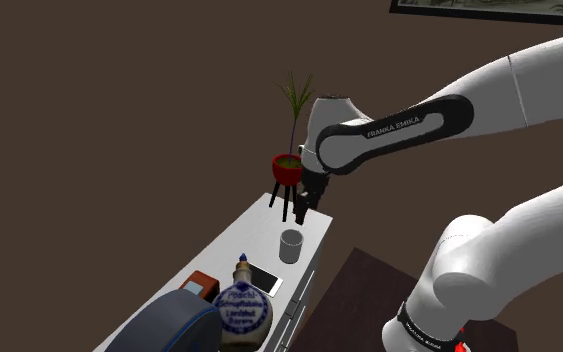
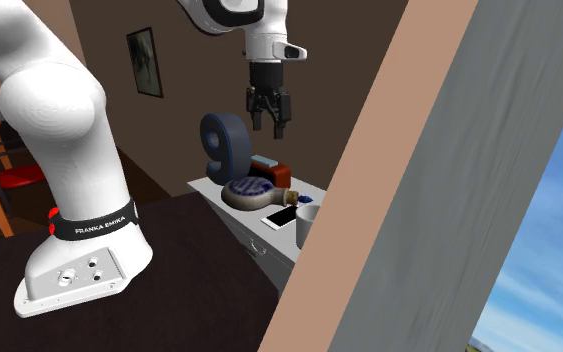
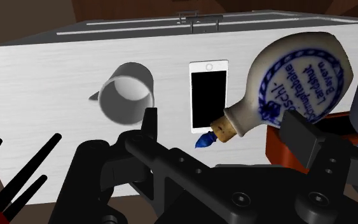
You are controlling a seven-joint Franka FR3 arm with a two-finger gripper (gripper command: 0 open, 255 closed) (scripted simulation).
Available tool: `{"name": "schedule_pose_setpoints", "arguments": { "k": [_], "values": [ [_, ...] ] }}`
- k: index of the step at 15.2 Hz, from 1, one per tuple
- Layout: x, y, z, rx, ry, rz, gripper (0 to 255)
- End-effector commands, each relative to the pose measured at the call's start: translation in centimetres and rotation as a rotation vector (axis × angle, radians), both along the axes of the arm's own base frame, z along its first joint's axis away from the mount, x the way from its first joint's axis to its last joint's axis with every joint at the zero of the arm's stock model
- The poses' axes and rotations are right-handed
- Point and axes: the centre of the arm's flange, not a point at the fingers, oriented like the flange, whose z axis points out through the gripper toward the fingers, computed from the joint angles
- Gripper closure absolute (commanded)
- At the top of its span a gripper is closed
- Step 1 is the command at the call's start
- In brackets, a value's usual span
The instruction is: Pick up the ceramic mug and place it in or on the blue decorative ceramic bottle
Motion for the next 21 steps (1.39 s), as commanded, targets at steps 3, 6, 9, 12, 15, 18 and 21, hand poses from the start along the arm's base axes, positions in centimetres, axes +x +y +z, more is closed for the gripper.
{"name": "schedule_pose_setpoints", "arguments": {
  "k": [3,6,9,12,15,18,21],
  "values": [
    [1.8,-0.7,-4.8,-0.024,-0.008,0.006,0],
    [3.0,-1.3,-8.4,-0.041,-0.011,0.009,0],
    [4.3,-2.0,-12.1,-0.058,-0.014,0.013,0],
    [5.5,-2.7,-15.7,-0.076,-0.017,0.016,0],
    [6.8,-3.5,-19.3,-0.093,-0.02,0.02,0],
    [7.0,-3.6,-20.6,-0.095,-0.02,0.02,0],
    [7.0,-3.7,-22.2,-0.095,-0.02,0.02,0]
  ]
}}
